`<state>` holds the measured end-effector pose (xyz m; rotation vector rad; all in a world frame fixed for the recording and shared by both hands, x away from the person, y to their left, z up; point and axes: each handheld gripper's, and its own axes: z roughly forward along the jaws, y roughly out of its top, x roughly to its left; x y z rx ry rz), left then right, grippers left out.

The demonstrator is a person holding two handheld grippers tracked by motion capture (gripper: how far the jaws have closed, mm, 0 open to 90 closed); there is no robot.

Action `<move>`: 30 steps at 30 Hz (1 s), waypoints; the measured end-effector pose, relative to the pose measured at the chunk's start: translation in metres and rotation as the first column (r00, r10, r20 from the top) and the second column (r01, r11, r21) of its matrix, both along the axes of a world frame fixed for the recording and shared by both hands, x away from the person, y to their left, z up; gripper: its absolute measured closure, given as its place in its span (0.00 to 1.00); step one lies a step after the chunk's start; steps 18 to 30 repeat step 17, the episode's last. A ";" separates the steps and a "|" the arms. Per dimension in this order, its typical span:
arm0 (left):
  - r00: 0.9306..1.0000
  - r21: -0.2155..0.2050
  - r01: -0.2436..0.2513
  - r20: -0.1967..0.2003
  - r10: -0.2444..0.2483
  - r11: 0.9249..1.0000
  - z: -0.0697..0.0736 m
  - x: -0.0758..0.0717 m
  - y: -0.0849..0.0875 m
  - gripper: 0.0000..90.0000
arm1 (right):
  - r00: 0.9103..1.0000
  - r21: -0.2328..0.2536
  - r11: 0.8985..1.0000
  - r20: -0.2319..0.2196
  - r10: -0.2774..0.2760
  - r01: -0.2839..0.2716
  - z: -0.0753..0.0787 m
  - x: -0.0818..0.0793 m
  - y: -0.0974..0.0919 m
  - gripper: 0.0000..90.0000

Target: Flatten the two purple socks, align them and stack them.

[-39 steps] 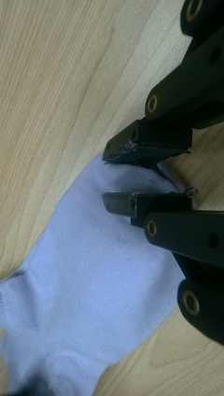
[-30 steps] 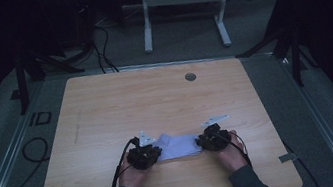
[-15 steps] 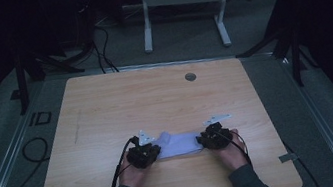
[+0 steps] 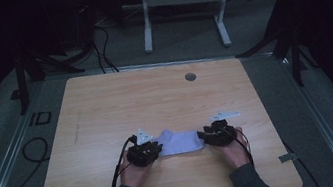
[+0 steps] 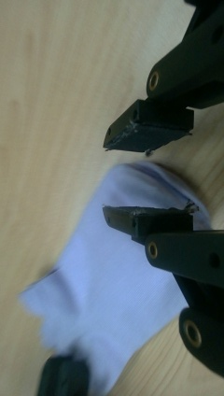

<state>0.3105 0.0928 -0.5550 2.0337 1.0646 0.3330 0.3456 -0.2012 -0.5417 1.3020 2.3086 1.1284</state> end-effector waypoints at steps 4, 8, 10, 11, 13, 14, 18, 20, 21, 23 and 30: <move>1.000 -0.033 -0.008 0.007 0.009 0.999 0.005 -0.001 0.004 0.81 | 0.999 0.026 1.000 0.036 -0.014 0.013 0.008 -0.003 -0.008 0.64; 1.000 -0.041 -0.023 0.005 0.023 0.999 0.008 0.000 0.010 0.79 | 0.999 0.020 0.999 0.025 -0.029 0.028 0.007 -0.001 -0.014 0.63; 0.999 -0.038 -0.032 0.002 0.032 0.999 0.009 0.001 0.014 0.78 | 0.999 0.017 0.999 0.023 -0.035 0.035 0.006 -0.001 -0.017 0.63; 0.999 -0.037 -0.038 0.001 0.038 0.999 0.009 0.001 0.015 0.78 | 0.999 0.012 0.999 0.024 -0.039 0.039 0.006 -0.001 -0.018 0.63; 0.999 -0.038 -0.049 0.003 0.049 0.998 0.010 0.002 0.019 0.77 | 0.999 0.006 0.999 0.021 -0.046 0.046 0.006 -0.001 -0.021 0.62; 0.999 -0.035 -0.054 0.004 0.054 0.998 0.010 0.003 0.021 0.77 | 0.999 0.006 0.999 0.021 -0.050 0.049 0.006 0.000 -0.023 0.62; 0.997 -0.027 -0.071 0.010 0.071 0.997 0.012 0.004 0.025 0.77 | 0.997 0.002 0.998 0.020 -0.068 0.068 0.004 0.001 -0.029 0.62; 0.997 -0.027 -0.071 0.010 0.071 0.997 0.012 0.004 0.025 0.77 | 0.997 0.002 0.998 0.020 -0.068 0.068 0.004 0.001 -0.029 0.62; 0.997 -0.027 -0.071 0.010 0.071 0.997 0.012 0.004 0.025 0.77 | 0.997 0.002 0.998 0.020 -0.068 0.068 0.004 0.001 -0.029 0.62; 0.997 -0.027 -0.071 0.010 0.071 0.997 0.012 0.004 0.025 0.77 | 0.997 0.002 0.998 0.020 -0.068 0.068 0.004 0.001 -0.029 0.62; 0.997 -0.027 -0.071 0.010 0.071 0.997 0.012 0.004 0.025 0.77 | 0.997 0.002 0.998 0.020 -0.068 0.068 0.004 0.001 -0.029 0.62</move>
